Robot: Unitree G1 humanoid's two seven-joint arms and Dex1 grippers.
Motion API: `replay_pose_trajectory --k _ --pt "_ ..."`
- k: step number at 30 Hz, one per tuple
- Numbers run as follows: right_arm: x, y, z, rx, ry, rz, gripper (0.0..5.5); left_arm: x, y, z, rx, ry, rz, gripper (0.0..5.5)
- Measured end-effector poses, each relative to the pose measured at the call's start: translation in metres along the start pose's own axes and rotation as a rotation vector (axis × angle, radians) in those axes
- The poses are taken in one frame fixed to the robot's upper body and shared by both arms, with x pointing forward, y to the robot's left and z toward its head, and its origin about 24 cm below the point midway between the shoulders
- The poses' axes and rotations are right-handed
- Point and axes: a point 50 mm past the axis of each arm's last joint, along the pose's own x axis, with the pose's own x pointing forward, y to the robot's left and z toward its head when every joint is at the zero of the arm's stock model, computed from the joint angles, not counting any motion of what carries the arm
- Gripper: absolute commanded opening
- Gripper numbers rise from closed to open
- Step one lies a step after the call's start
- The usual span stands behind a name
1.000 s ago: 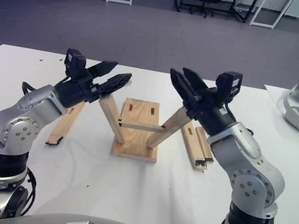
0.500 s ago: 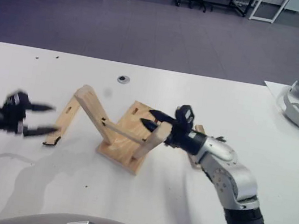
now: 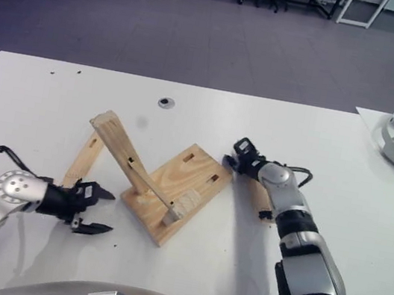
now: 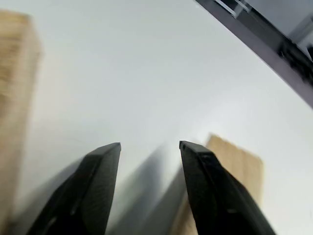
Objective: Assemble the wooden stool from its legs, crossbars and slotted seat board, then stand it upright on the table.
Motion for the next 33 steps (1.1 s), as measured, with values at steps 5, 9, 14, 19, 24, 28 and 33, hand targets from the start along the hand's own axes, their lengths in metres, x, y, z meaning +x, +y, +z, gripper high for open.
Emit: replay_pose_trajectory --k 5,9,14,19,24,28,33 --pt "-0.041 -0.012 -0.03 0.028 -0.002 0.065 2.26 0.028 0.059 0.01 -0.017 -0.028 0.178 3.97" --pt "-0.063 0.019 -0.026 0.051 -0.134 0.262 2.26 0.018 0.119 -0.001 -0.112 -0.022 0.471 3.97" --pt "-0.101 -0.004 0.006 0.057 -0.273 0.124 2.26 -0.027 0.137 -0.006 -0.092 -0.135 0.546 3.97" --pt "-0.055 -0.025 0.011 0.077 -0.213 -0.022 2.26 -0.064 0.105 -0.002 0.066 -0.061 0.343 3.97" --pt "0.002 -0.005 0.015 -0.058 -0.098 0.038 2.26 -0.03 0.065 -0.017 0.108 0.13 0.083 3.97" --pt "0.003 0.015 0.011 -0.082 -0.133 0.279 2.26 0.017 0.083 0.004 0.059 0.004 0.171 3.97" --pt "-0.015 0.031 -0.006 -0.029 -0.222 0.251 2.26 0.042 0.106 0.013 -0.007 -0.045 0.336 3.97"
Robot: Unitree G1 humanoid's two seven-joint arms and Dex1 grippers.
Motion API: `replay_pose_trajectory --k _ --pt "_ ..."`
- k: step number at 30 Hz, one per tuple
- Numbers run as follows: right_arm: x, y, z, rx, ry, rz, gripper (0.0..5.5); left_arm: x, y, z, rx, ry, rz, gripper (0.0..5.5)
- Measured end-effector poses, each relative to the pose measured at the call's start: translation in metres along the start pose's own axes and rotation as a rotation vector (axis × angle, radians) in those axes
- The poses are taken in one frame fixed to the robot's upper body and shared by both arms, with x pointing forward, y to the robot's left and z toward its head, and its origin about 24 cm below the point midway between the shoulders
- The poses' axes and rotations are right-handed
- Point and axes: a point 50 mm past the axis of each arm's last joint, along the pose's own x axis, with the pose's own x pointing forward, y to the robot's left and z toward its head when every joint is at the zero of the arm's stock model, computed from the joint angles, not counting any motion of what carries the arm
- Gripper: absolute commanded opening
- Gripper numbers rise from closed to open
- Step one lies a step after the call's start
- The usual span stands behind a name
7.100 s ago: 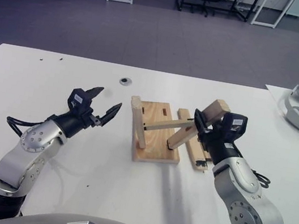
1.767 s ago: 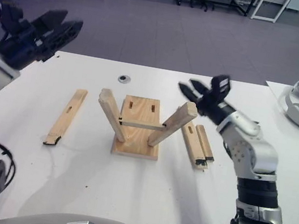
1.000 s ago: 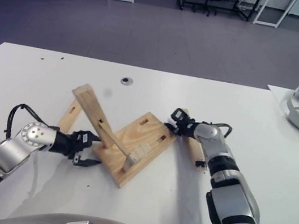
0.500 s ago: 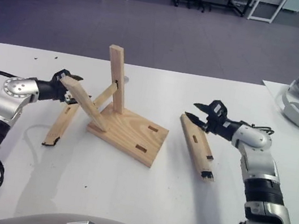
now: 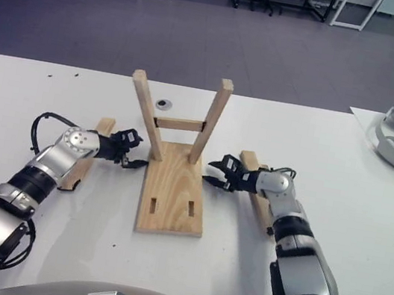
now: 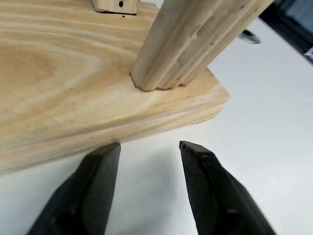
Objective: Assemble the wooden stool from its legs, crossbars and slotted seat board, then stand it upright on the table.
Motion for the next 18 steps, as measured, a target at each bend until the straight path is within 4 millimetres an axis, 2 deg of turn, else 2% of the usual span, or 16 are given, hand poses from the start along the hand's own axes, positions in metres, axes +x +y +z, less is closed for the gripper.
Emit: replay_pose_trajectory --k 3,5,6,8,10,13,18 --pt "-0.025 0.0 0.007 0.061 -0.102 -0.258 2.26 -0.005 0.002 0.006 0.013 -0.05 0.033 3.97" --pt "-0.077 -0.016 0.016 0.154 -0.152 -0.572 2.26 -0.025 -0.003 0.0 0.012 -0.063 0.071 3.97" --pt "-0.104 -0.019 0.012 0.221 -0.143 -0.7 2.26 -0.037 -0.008 -0.008 -0.01 -0.052 0.097 3.97" --pt "-0.128 -0.007 -0.012 0.387 -0.079 -0.806 2.26 -0.053 -0.016 -0.013 -0.067 -0.065 0.149 3.97" --pt "-0.13 0.012 -0.04 0.532 0.001 -0.806 2.26 -0.057 -0.021 0.002 -0.1 -0.133 0.17 3.97" --pt "-0.128 0.023 -0.057 0.62 0.029 -0.802 2.26 -0.057 -0.028 0.005 -0.128 -0.129 0.176 3.97" --pt "-0.114 0.029 -0.056 0.632 0.007 -0.737 2.26 -0.054 -0.038 0.004 -0.15 -0.108 0.147 3.97"
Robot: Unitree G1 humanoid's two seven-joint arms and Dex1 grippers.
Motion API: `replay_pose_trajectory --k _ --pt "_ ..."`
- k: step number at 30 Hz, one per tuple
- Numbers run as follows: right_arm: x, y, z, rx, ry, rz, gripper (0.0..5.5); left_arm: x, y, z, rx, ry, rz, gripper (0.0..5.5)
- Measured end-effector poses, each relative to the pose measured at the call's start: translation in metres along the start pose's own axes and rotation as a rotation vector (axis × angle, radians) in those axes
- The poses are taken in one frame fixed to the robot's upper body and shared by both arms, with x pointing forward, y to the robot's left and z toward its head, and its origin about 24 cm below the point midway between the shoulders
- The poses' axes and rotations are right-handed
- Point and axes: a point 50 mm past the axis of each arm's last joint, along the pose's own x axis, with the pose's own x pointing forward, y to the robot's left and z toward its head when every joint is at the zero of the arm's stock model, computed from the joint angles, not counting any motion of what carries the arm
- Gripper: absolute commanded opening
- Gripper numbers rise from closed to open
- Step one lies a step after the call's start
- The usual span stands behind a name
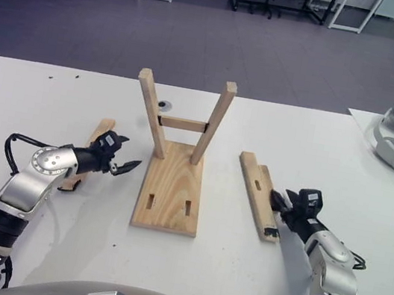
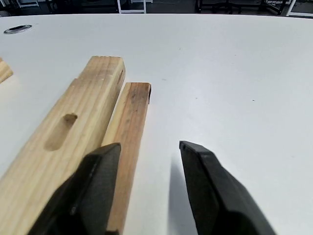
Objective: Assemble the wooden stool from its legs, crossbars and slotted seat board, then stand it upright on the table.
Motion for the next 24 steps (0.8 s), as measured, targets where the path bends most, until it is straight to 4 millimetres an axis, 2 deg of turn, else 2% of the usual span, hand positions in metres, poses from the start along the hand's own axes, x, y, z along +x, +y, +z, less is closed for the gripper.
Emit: replay_pose_trajectory --k 3,6,13,17,22,24 --pt "0.006 0.013 0.0 0.003 -0.013 0.039 2.26 0.001 -0.002 -0.001 -0.005 0.007 -0.007 3.97" --pt "0.008 0.016 0.001 0.02 -0.012 0.019 2.65 0.001 -0.003 -0.001 0.0 0.017 -0.009 3.97" --pt "0.012 0.034 0.013 0.092 -0.04 0.04 3.88 0.001 -0.007 0.0 -0.004 0.019 -0.003 3.97" --pt "0.014 0.034 0.009 0.074 0.012 -0.021 4.52 0.002 -0.009 -0.002 -0.012 0.032 -0.009 3.97" --pt "0.005 0.033 0.008 0.117 -0.032 -0.039 4.59 0.001 -0.011 -0.004 -0.018 0.038 -0.011 3.97" --pt "0.004 0.036 0.015 0.127 -0.089 -0.016 4.59 0.002 -0.012 -0.004 -0.019 0.038 -0.011 3.97"
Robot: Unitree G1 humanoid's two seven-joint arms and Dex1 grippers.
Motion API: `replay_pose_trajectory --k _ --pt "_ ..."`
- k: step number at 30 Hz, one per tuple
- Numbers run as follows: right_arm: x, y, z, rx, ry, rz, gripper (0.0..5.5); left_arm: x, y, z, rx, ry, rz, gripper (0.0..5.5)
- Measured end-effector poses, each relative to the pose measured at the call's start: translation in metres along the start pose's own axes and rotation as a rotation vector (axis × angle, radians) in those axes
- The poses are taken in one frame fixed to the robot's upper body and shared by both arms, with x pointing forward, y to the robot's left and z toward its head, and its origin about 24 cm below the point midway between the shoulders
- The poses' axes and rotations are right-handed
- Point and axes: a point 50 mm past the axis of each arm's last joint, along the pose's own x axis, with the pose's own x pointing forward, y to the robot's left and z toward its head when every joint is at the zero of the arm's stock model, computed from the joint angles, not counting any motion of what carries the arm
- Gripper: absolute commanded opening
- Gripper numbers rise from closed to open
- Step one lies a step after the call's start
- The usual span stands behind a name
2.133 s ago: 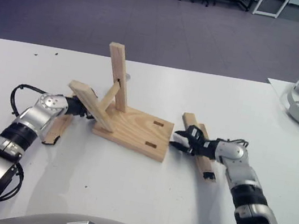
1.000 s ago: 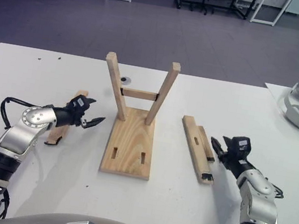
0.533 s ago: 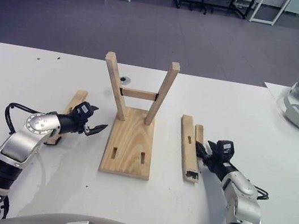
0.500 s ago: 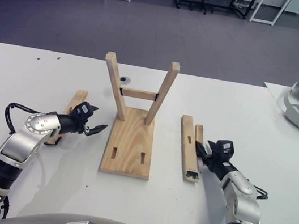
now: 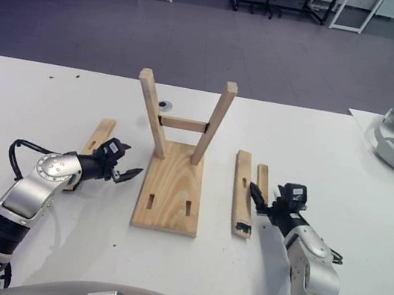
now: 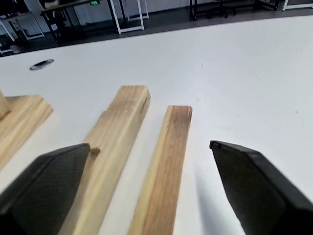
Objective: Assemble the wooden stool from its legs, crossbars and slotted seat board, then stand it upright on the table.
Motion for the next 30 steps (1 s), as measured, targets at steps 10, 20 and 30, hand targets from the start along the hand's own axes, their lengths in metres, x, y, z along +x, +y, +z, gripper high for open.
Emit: replay_pose_trajectory --k 10,20,30 --pt "0.001 -0.007 -0.014 -0.007 0.059 -0.104 4.59 0.001 -0.002 0.0 -0.005 -0.003 0.001 3.97" --pt "-0.004 -0.008 -0.023 -0.083 0.13 -0.133 2.52 -0.007 -0.004 0.021 -0.138 -0.162 0.005 3.97" --pt "0.008 -0.005 0.011 -0.223 -0.058 -0.088 1.33 -0.061 0.027 0.138 -0.697 -1.03 -0.145 3.97"
